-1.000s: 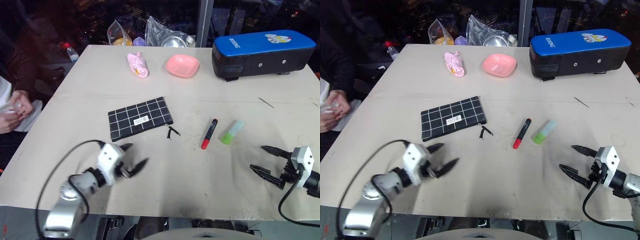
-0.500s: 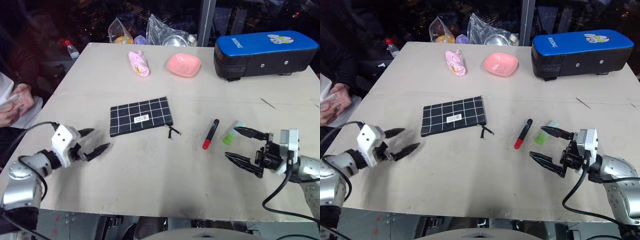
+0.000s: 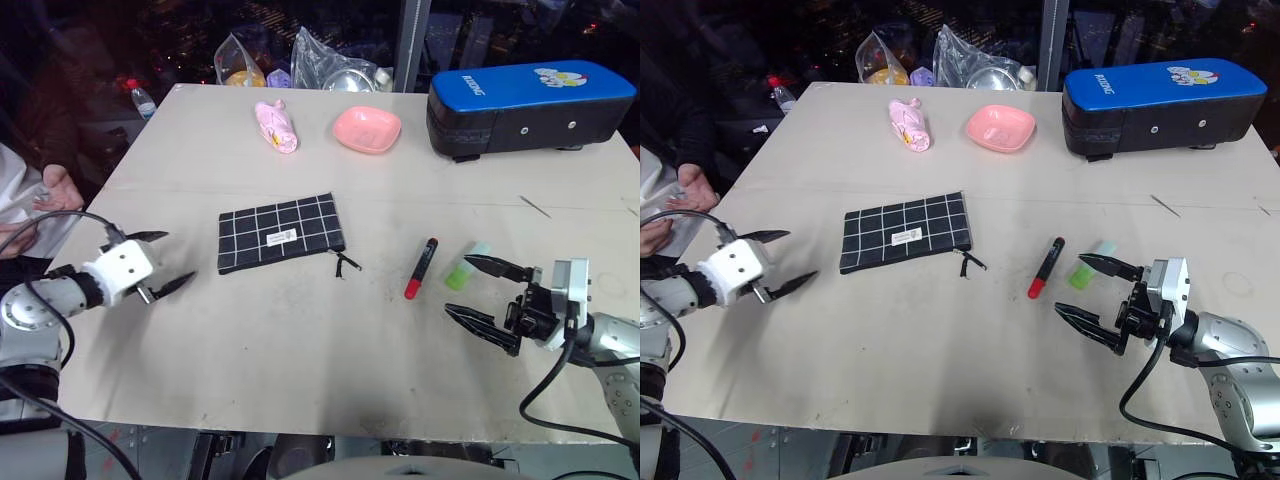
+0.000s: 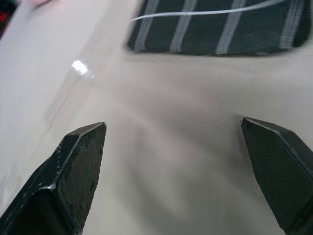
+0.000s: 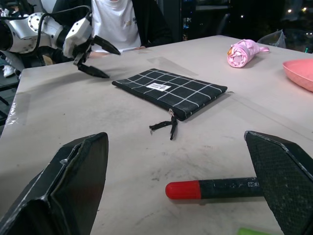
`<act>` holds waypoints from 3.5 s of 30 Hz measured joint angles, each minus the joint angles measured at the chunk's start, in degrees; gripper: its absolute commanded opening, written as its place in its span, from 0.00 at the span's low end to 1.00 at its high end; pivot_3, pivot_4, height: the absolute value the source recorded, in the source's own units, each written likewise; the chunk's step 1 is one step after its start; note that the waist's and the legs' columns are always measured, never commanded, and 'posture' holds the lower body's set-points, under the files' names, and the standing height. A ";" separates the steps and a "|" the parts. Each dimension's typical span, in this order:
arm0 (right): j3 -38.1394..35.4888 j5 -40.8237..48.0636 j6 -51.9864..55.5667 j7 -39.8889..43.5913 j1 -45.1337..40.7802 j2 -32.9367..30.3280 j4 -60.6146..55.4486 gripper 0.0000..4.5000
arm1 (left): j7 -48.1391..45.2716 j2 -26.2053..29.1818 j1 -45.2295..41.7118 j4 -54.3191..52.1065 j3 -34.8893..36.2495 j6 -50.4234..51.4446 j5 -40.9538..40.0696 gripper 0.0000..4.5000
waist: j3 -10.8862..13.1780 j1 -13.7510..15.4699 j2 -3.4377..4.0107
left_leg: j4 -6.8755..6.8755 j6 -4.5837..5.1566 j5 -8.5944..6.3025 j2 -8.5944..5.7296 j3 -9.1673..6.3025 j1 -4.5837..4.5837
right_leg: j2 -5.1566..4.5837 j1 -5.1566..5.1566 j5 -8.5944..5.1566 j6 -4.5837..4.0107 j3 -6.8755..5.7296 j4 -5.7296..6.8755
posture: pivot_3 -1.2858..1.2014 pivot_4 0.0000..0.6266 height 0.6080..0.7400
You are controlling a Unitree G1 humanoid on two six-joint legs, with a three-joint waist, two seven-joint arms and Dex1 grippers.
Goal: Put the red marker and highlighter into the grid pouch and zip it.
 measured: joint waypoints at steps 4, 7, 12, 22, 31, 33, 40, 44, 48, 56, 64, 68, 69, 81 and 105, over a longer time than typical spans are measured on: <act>-0.02 -0.26 -0.47 -0.21 0.02 0.28 0.05 1.00 | 2.11 -0.10 -3.43 2.45 -3.09 -5.99 3.28 0.99 | 0.00 0.07 0.01 | 0.02 0.00 0.00 -0.01 0.00 0.00 | 0.01 0.00 0.01 0.01 -0.02 0.02 | 0.52 0.24 1.00; 0.05 -0.40 -0.66 -0.69 -0.14 1.29 0.08 1.00 | 6.83 -0.43 -7.41 3.37 -7.26 -12.58 9.32 0.99 | 0.00 0.13 0.00 | 0.05 0.00 0.00 -0.04 -0.02 0.00 | 0.03 0.04 0.01 0.03 -0.05 0.03 | 0.52 0.24 1.00; 0.05 -0.68 -0.73 -0.84 -0.11 1.54 0.21 1.00 | 10.60 -1.01 -10.92 4.17 -11.81 -20.22 14.02 0.99 | 0.01 -0.19 0.00 | 0.05 0.00 0.01 -0.03 0.04 0.00 | 0.08 0.01 0.01 0.04 0.01 0.03 | 0.52 0.24 1.00; 0.27 -2.51 -1.89 -1.49 0.01 2.60 0.50 1.00 | 19.96 -4.89 -15.32 5.86 -17.83 -27.61 20.52 0.99 | -0.01 0.25 0.02 | 0.13 0.00 0.01 -0.05 0.03 0.02 | 0.08 0.08 0.04 0.10 -0.20 0.05 | 0.52 0.24 1.00; -0.30 -3.42 -1.89 -3.44 1.11 2.38 0.43 1.00 | 24.43 -10.25 -15.82 5.71 -18.80 -26.53 20.38 0.99 | -0.01 0.00 0.02 | 0.21 -0.05 0.04 -0.03 0.01 0.02 | 0.11 0.08 0.05 0.12 -0.25 0.11 | 0.52 0.24 1.00; -0.32 -3.42 -1.85 -4.11 0.75 2.39 0.43 1.00 | 24.70 -11.31 -15.86 5.71 -18.80 -25.45 19.61 0.99 | -0.01 -0.01 0.02 | 0.22 -0.07 0.05 -0.03 0.01 0.02 | 0.12 0.08 0.05 0.12 -0.26 0.11 | 0.52 0.24 1.00; -0.32 -3.56 -1.80 -6.66 -0.29 2.45 0.36 1.00 | 25.16 -15.66 -15.97 4.75 -18.78 -21.18 16.61 0.99 | 0.00 0.00 0.01 | 0.24 -0.21 0.14 -0.03 0.00 0.00 | 0.15 0.08 0.05 0.11 -0.26 0.11 | 0.52 0.24 1.00; -0.32 -3.69 -1.83 -7.55 -0.29 2.49 0.37 1.00 | 28.60 -17.48 -17.29 4.06 -18.81 -20.70 18.05 0.99 | 0.00 0.01 0.01 | 0.25 -0.21 0.14 -0.03 0.00 0.00 | 0.16 0.09 0.05 0.12 -0.25 0.11 | 0.52 0.24 1.00; -0.31 -4.04 -1.88 -8.29 -0.55 2.62 0.38 1.00 | 36.08 -17.81 -21.15 3.88 -21.56 -19.06 27.71 0.99 | 0.00 0.09 0.00 | 0.31 -0.17 0.12 -0.05 -0.03 -0.02 | 0.38 0.12 0.07 0.15 -0.27 0.11 | 0.52 0.24 1.00; -0.27 -4.83 -1.88 -9.88 -0.95 2.97 0.34 1.00 | 51.55 -19.99 -27.57 4.20 -28.24 -13.66 41.82 0.99 | 0.01 -0.01 0.00 | 0.33 -0.22 0.14 -0.03 -0.01 -0.04 | 0.36 0.11 0.09 0.18 -0.20 0.08 | 0.52 0.24 1.00; -0.41 -4.98 -1.62 -11.81 0.01 3.16 -0.23 1.00 | 61.26 -21.66 -30.80 8.52 -34.45 -8.65 48.82 0.57 | 0.01 0.12 -0.01 | 0.47 -0.22 0.14 -0.03 -0.02 -0.11 | 0.39 0.10 0.09 0.19 -0.23 0.11 | 0.52 0.24 1.00; -0.43 -5.20 0.08 -14.64 0.17 3.23 -0.70 1.00 | 64.91 -24.03 -33.44 11.66 -36.76 -5.77 50.47 0.28 | 0.02 0.08 -0.02 | 0.70 -0.15 0.10 -0.02 -0.08 -0.24 | 0.39 0.10 0.10 0.21 -0.29 0.13 | 0.52 0.24 1.00; -0.44 -5.34 0.51 -15.28 0.18 3.23 -0.69 1.00 | 65.58 -24.31 -34.03 12.24 -37.16 -5.66 50.64 0.28 | 0.02 0.07 -0.02 | 0.72 -0.14 0.09 -0.03 -0.07 -0.24 | 0.38 0.10 0.10 0.22 -0.28 0.14 | 0.52 0.24 1.00; -0.75 -5.73 1.29 -17.53 0.51 3.23 -0.69 1.00 | 70.03 -25.66 -36.49 15.58 -40.14 -5.96 50.00 0.02 | 0.01 0.10 0.00 | 0.86 -0.13 0.09 -0.03 -0.07 -0.22 | 0.38 0.14 0.11 0.24 -0.27 0.23 | 0.52 0.24 1.00; 4.68 -10.26 31.22 -36.81 -29.32 7.93 8.61 1.00 | 33.57 -29.50 -12.64 -20.82 -23.94 3.42 7.92 0.02 | 0.02 -0.09 0.02 | 0.97 -0.17 0.11 -0.01 0.23 -0.22 | 0.42 -0.23 0.11 0.22 0.39 0.83 | 0.52 0.24 1.00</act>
